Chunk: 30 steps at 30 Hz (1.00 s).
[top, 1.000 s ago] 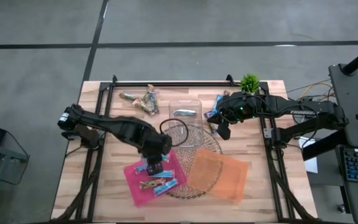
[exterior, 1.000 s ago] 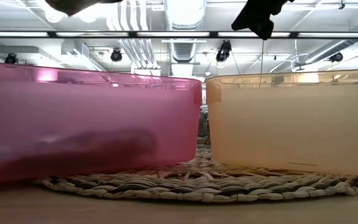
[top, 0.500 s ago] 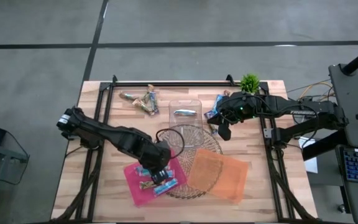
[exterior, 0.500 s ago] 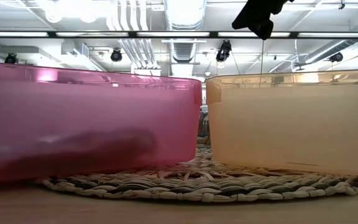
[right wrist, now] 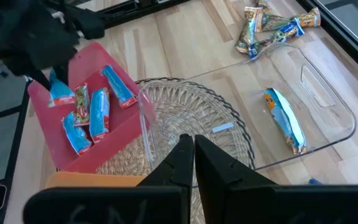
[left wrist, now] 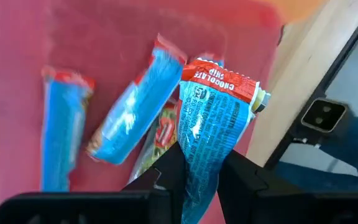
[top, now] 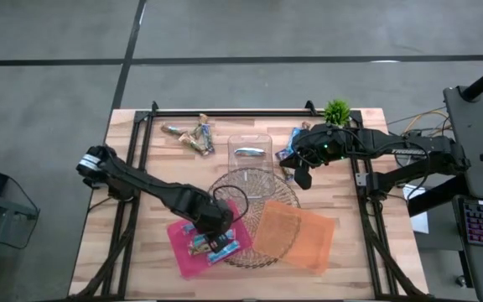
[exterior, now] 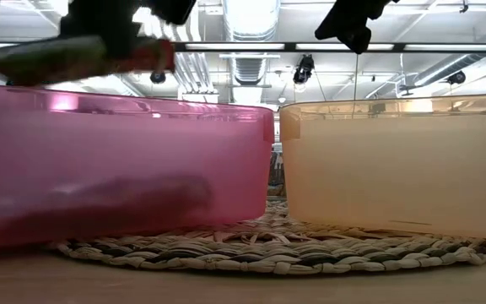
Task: Pick and place Granola Bars by type
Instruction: Put the red granola bar into the red bin
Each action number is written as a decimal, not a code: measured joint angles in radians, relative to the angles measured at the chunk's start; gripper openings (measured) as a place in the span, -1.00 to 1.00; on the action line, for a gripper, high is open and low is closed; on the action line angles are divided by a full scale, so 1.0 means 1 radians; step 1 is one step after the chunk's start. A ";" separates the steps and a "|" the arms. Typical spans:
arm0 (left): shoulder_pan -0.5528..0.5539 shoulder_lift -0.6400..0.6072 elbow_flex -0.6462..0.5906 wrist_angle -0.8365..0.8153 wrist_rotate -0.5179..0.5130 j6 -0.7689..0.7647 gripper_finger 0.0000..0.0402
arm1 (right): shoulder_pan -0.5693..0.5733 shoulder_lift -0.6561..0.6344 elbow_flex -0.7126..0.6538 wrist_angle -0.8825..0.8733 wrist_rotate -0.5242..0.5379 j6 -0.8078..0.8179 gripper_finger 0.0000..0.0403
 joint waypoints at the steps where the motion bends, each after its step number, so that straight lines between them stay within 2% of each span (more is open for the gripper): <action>1: 0.000 0.000 -0.023 0.012 0.014 -0.013 -0.70 | 0.000 0.000 0.000 0.000 0.000 0.000 -0.96; 7: 0.000 0.000 -0.108 0.038 0.100 -0.057 -0.70 | 0.000 0.000 0.000 0.000 0.000 0.000 -0.96; 21: 0.000 0.000 -0.111 0.052 0.091 -0.038 -0.69 | 0.000 0.000 0.000 0.000 0.000 0.000 -0.96; 25: 0.000 0.000 -0.113 0.053 0.091 -0.037 -0.57 | 0.000 0.000 0.000 0.000 0.000 0.000 -0.96; 30: 0.000 0.000 -0.114 0.055 0.090 -0.037 -0.33 | 0.000 0.000 0.000 0.000 0.000 0.000 -0.96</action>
